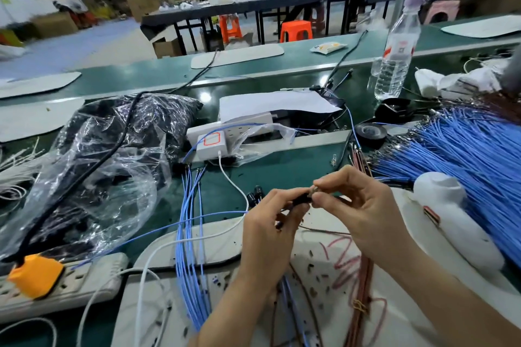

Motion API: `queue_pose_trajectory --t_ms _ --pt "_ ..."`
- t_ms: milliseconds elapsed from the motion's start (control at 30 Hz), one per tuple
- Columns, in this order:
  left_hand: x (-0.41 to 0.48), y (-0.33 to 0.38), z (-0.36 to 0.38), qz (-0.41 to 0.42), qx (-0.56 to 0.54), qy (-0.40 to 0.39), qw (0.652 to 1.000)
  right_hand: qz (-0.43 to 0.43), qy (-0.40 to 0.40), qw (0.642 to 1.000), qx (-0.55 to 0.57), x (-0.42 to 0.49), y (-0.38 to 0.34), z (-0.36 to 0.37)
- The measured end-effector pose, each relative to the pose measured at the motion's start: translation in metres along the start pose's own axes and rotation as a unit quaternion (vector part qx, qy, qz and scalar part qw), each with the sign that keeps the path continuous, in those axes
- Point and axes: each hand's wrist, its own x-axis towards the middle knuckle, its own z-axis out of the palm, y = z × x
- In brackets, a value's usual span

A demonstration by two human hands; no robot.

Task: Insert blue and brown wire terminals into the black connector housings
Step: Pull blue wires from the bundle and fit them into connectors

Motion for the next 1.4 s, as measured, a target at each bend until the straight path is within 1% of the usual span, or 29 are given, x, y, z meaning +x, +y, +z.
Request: queue_pose_trajectory --t_ms 133,300,433,600,700,767,933,1033,1133,1300,1400 --pt "0.002 -0.002 -0.002 0.014 0.028 -0.015 0.999 -0.011 -0.007 1.000 -0.028 -0.001 0.005 0.002" --pt "0.002 0.000 -0.003 0.013 0.034 -0.022 0.999 0.016 0.016 1.000 -0.013 0.002 0.002 0.000" --pt "0.001 0.000 -0.004 -0.024 0.003 -0.038 0.999 0.028 -0.019 0.998 -0.048 0.002 0.002 -0.004" --pt "0.001 0.000 -0.006 -0.028 0.026 -0.052 0.998 0.024 -0.046 0.994 -0.093 0.004 0.002 -0.008" --pt "0.001 0.003 -0.007 -0.022 0.041 -0.060 0.997 0.081 -0.068 0.994 -0.015 0.005 -0.002 -0.012" --pt "0.001 0.005 -0.007 -0.028 0.036 -0.063 0.997 0.126 -0.083 0.988 0.031 0.006 -0.002 -0.014" --pt "0.001 0.006 -0.009 -0.040 0.031 -0.078 0.996 0.188 -0.113 0.973 0.071 0.007 -0.002 -0.019" --pt "0.000 0.004 -0.009 -0.055 0.021 -0.092 0.994 0.207 -0.146 0.965 0.071 0.008 -0.003 -0.024" --pt "-0.002 0.002 -0.007 -0.074 -0.025 -0.102 0.992 0.223 -0.171 0.958 0.058 0.011 -0.004 -0.029" --pt "-0.003 0.002 -0.005 -0.085 -0.117 -0.119 0.982 0.248 -0.190 0.947 0.075 0.010 -0.003 -0.032" --pt "-0.004 0.003 -0.004 -0.076 -0.121 -0.123 0.982 0.249 -0.191 0.945 0.088 0.011 -0.002 -0.031"
